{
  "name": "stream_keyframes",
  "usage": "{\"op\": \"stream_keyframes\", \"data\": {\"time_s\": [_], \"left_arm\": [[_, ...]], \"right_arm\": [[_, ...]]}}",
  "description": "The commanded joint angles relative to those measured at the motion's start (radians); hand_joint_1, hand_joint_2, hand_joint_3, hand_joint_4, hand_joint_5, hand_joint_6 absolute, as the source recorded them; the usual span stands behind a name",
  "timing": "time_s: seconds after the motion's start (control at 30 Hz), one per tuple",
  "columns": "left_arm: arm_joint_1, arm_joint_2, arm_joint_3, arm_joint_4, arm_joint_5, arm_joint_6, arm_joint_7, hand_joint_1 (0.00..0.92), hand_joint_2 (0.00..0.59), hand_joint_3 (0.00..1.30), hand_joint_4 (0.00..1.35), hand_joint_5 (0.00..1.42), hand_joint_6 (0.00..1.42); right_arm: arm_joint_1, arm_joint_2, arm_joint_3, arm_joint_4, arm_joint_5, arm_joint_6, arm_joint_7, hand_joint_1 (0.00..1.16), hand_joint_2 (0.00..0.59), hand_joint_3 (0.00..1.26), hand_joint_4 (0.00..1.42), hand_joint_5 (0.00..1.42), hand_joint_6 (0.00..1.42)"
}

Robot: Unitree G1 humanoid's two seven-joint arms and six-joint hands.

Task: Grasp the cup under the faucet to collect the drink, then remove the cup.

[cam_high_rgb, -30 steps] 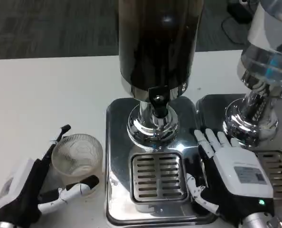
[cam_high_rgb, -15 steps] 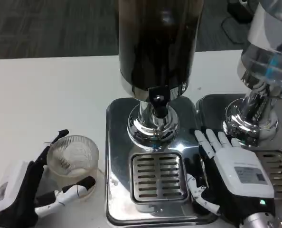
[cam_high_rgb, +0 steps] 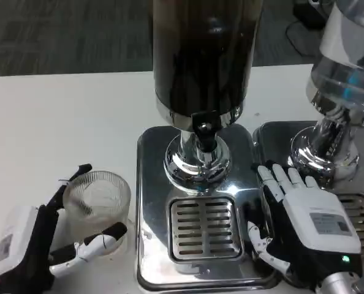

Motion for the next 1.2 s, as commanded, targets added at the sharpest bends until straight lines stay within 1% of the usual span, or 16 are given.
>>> {"op": "stream_keyframes", "data": {"time_s": [0.03, 0.2, 0.33, 0.8, 1.2], "left_arm": [[-0.003, -0.006, 0.007, -0.026, 0.007, -0.026, 0.043, 0.393, 0.128, 0.22, 0.28, 0.55, 0.42], [-0.015, -0.006, 0.000, -0.049, 0.010, -0.031, 0.046, 0.401, 0.139, 0.23, 0.29, 0.56, 0.45], [-0.018, -0.009, -0.007, -0.020, 0.003, -0.015, 0.032, 0.402, 0.140, 0.23, 0.30, 0.56, 0.46], [0.011, 0.002, -0.001, -0.043, -0.002, -0.008, 0.029, 0.507, 0.175, 0.24, 0.30, 0.57, 0.48], [0.043, 0.006, 0.003, -0.077, -0.022, 0.031, -0.014, 0.525, 0.169, 0.23, 0.27, 0.56, 0.50]], "right_arm": [[-0.007, -0.013, -0.008, -0.013, 0.008, -0.007, 0.009, 0.38, 0.558, 0.05, 0.00, 0.00, 0.00], [-0.005, -0.018, -0.011, -0.014, 0.013, -0.008, 0.007, 0.37, 0.558, 0.05, 0.00, 0.00, 0.00], [0.005, -0.014, -0.010, -0.017, 0.013, -0.002, 0.000, 0.37, 0.558, 0.05, 0.00, 0.00, 0.00], [-0.008, -0.017, -0.012, -0.007, 0.022, -0.008, 0.003, 0.37, 0.558, 0.05, 0.00, 0.00, 0.00], [-0.009, -0.019, -0.012, -0.005, 0.037, -0.009, -0.001, 0.38, 0.550, 0.05, 0.00, 0.00, 0.00]]}}
